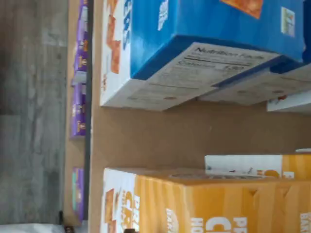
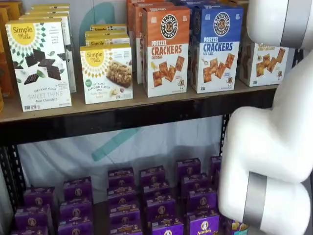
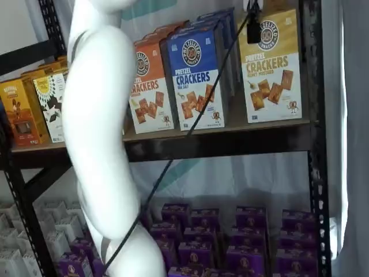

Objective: Retrieve the yellow and white box located on the top shelf, the sixth one from the left

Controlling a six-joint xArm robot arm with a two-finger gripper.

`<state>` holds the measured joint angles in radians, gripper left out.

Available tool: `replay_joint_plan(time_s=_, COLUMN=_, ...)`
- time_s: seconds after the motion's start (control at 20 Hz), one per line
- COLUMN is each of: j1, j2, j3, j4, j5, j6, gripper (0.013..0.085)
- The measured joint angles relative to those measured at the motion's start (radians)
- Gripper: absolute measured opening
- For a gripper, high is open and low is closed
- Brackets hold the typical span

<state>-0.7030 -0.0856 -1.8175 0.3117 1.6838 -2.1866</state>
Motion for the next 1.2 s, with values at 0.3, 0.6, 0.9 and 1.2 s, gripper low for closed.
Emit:
replay_joint_plan(time_s=0.3, j1=0.028, j2=0.033, j3=-0.077, j4=-0.071, j5=0.082, j6=0.019, gripper=0.085)
replay_joint_plan(time_s=0.6, j1=0.053, j2=0.022, j3=-0.069, j4=-0.116, j5=0.092, j6=0.028, gripper=0.085)
replay_joint_plan(time_s=0.9, j1=0.068, j2=0.006, j3=-0.04, j4=-0.148, j5=0.089, j6=0.031, gripper=0.085)
replay_joint_plan(time_s=1.2, j1=0.063, j2=-0.001, j3=-0.026, j4=-0.133, j5=0.086, j6=0.031, gripper=0.085)
